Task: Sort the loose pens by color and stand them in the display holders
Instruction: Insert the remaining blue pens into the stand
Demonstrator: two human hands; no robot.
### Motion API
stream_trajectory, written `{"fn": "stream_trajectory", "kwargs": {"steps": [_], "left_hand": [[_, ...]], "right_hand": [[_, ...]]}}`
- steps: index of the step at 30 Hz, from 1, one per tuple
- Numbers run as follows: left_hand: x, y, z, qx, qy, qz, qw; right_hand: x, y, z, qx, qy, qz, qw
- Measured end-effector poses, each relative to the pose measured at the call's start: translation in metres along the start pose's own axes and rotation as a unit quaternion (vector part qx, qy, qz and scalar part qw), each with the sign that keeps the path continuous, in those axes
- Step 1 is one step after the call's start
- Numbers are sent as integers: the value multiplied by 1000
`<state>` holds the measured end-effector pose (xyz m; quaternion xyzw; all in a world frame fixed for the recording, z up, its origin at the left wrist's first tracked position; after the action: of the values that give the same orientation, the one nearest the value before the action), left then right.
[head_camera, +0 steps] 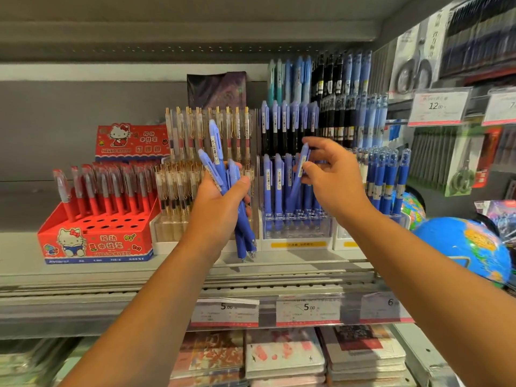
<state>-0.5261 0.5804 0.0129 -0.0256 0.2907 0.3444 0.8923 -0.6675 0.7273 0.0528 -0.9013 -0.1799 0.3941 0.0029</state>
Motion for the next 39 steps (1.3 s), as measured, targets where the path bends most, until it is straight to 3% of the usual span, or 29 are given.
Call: {"fn": "stream_trajectory", "kwargs": {"steps": [4,11,24,29,32,39], "left_hand": [[1,1,2,-3,-7,-5,1000],[4,5,6,3,-5,-22,1000],[8,8,12,16,10,-29,999],[9,8,13,-4,21,-38,999],[10,9,14,-4,17,-49,999],[8,13,7,-30,4,-68,997]], "right_hand": [[2,8,8,42,10,-31,999],[10,8,4,132,-66,-15,989],[12,14,9,136,-50,-64,987],[17,12,2,179,-95,-40,978],[24,13,-10,129,-131,-20,983],[31,31,-14,-53,-68,-158,984]]}}
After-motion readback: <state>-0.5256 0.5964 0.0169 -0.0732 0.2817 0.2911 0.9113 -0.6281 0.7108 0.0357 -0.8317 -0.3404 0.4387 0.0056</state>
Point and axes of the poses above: each hand's wrist, its own x-axis away from the middle knuckle, its own y-axis out of the palm, z = x × y, the point moved 4 cm from there along -x, towards the middle knuckle, and after that the axes turned 2 degrees about z, right-handed, at the moved point
